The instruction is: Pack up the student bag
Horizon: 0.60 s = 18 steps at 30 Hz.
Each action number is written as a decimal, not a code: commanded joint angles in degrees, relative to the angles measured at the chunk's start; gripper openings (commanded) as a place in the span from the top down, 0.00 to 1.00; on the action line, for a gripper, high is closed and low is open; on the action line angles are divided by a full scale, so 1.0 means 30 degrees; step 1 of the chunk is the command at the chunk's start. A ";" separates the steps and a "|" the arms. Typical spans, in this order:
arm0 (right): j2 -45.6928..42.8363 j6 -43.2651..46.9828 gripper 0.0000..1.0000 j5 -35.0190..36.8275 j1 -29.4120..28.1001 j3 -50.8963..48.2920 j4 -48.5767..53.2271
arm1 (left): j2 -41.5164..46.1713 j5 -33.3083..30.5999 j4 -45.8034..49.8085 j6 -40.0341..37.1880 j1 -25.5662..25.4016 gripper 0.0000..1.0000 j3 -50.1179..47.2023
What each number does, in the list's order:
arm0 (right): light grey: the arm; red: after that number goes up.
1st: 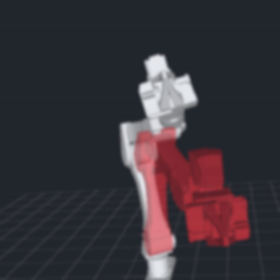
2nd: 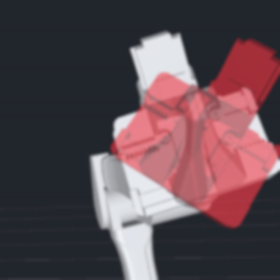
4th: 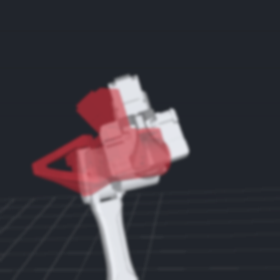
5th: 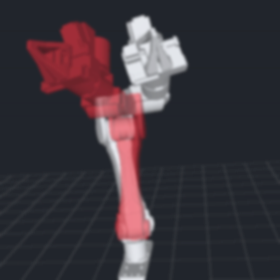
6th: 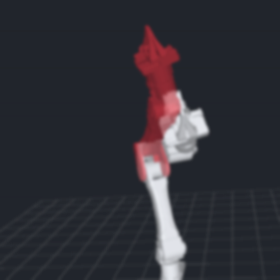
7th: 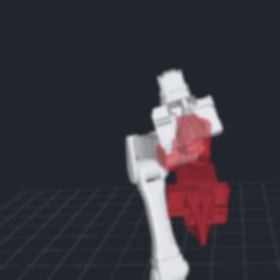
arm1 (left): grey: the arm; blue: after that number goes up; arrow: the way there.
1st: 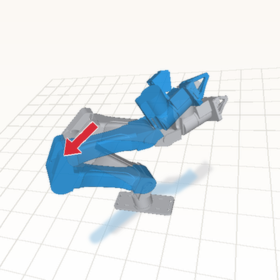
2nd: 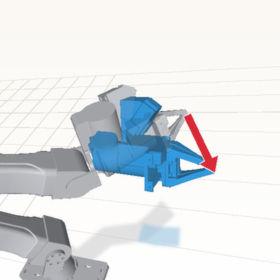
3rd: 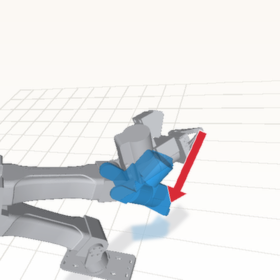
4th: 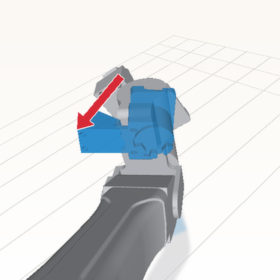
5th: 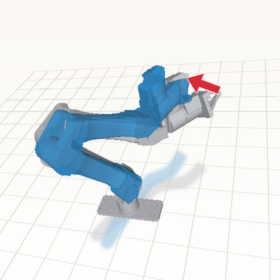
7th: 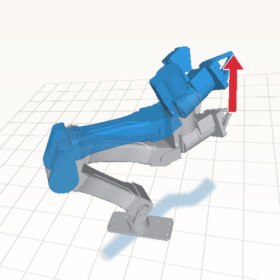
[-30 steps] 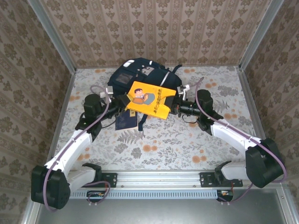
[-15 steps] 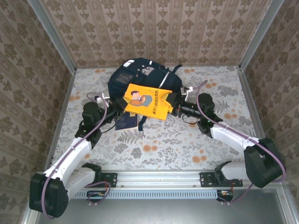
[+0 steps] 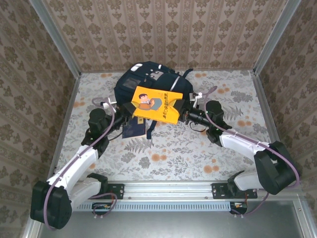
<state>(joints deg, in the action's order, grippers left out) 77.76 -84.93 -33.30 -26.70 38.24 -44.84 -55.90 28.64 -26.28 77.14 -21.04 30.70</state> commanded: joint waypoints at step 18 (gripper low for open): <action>-0.5951 0.8218 1.00 0.4335 0.5721 0.2159 1.4239 | -0.6538 -0.1695 1.3586 -1.2780 -0.2310 0.39 1.1553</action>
<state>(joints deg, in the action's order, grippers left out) 61.71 -66.50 -24.62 -12.99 41.43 -11.62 -70.85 26.96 2.20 51.55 -26.33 59.27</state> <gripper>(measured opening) 0.185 0.602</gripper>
